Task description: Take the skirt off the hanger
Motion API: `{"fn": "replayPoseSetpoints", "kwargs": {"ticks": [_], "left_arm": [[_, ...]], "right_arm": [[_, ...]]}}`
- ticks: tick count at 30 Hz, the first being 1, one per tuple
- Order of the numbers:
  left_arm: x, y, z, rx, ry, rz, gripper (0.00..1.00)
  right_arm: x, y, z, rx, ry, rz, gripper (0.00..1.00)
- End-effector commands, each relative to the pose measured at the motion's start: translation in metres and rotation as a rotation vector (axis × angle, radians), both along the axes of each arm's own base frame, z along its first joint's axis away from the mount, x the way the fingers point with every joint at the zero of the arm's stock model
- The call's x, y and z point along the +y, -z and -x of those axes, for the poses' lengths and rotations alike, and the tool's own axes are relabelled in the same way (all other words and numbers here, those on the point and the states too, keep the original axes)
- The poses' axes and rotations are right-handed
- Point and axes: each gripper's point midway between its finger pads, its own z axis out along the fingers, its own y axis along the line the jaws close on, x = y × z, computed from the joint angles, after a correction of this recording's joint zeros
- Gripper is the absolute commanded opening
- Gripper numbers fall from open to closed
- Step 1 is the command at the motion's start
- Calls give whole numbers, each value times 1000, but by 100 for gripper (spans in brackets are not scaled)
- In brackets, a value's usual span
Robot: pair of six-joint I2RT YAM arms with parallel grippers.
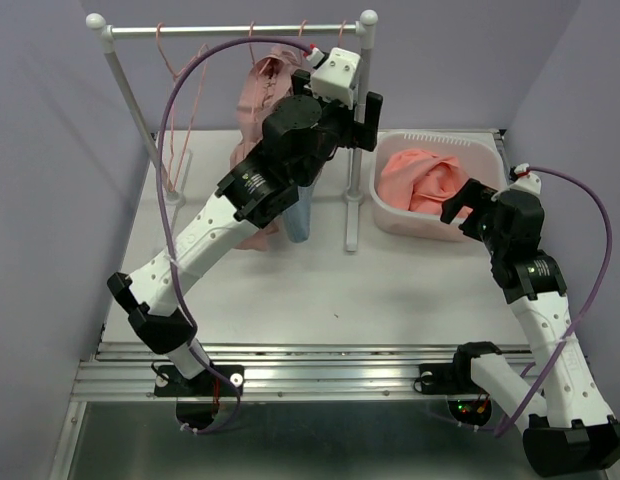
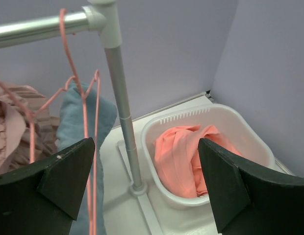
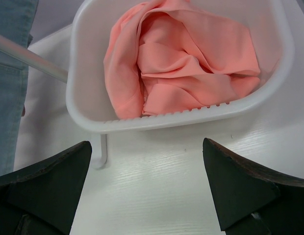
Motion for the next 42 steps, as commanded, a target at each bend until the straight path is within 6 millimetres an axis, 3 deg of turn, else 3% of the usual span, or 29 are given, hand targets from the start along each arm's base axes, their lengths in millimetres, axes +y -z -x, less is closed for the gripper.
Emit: {"fn": "replayPoseSetpoints", "kwargs": {"ticks": [1, 5, 8, 11, 17, 20, 24, 25, 27, 28, 30, 31, 33, 42], "left_arm": [[40, -17, 0, -31, -131, 8, 99], [57, -21, 0, -38, -165, -16, 99], [75, -21, -16, -16, -178, -10, 99], [78, -16, -25, -7, -149, -26, 99], [82, 17, -63, 62, -155, -73, 98], [86, 30, -82, 96, -161, -94, 89], [83, 43, -92, 119, -146, -121, 83], [83, 47, -96, 126, -157, -128, 80], [87, 52, -102, 139, -189, -124, 62], [89, 55, -105, 146, -202, -124, 45], [91, 54, -106, 147, -214, -116, 27], [91, 52, -104, 147, -211, -108, 13], [93, 45, -101, 133, -215, -92, 1], [114, -12, -67, 19, -205, 25, 0]], "right_arm": [[3, -11, -1, -57, -24, -6, 100], [5, -12, -2, -63, -33, -8, 100], [6, -11, -4, -58, -41, -11, 100], [7, -9, -5, -52, -46, -11, 100], [8, -7, -6, -44, -53, -9, 100], [9, -6, -6, -44, -57, -9, 100], [9, -6, -7, -42, -56, -7, 100], [9, -5, -7, -41, -55, -8, 100], [9, -4, -7, -39, -58, -8, 100], [9, -4, -7, -39, -60, -8, 100], [10, -4, -7, -39, -62, -7, 100], [10, -4, -7, -39, -63, -8, 100], [10, -4, -7, -39, -65, -8, 100], [16, -10, -5, -59, -103, -13, 100]]}}
